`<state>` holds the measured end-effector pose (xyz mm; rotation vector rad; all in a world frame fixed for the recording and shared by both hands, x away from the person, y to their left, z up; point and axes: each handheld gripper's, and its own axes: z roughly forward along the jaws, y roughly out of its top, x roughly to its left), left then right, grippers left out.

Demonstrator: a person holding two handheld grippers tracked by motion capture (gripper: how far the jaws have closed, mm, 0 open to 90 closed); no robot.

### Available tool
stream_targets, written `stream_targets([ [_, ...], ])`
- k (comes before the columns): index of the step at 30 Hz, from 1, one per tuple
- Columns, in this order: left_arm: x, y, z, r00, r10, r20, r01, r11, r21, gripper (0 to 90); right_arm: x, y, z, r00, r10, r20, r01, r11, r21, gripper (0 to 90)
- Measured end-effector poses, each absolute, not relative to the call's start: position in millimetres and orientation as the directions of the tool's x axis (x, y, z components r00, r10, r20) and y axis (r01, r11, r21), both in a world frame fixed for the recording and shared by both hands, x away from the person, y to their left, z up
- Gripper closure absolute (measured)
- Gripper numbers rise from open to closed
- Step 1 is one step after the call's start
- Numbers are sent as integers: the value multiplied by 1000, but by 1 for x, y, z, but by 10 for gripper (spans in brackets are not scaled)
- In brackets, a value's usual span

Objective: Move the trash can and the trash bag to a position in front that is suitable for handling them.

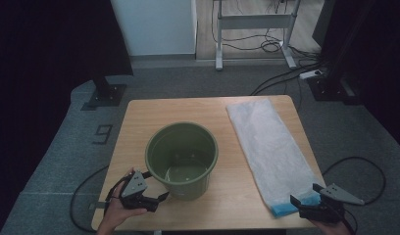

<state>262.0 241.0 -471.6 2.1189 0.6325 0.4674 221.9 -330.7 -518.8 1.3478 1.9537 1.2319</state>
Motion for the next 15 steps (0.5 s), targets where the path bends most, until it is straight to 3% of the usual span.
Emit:
stream_targets([
  [15, 275, 190, -469, 822, 555, 124, 260, -560, 787, 133, 224, -329, -515, -446, 887, 122, 484, 125, 866, 0],
])
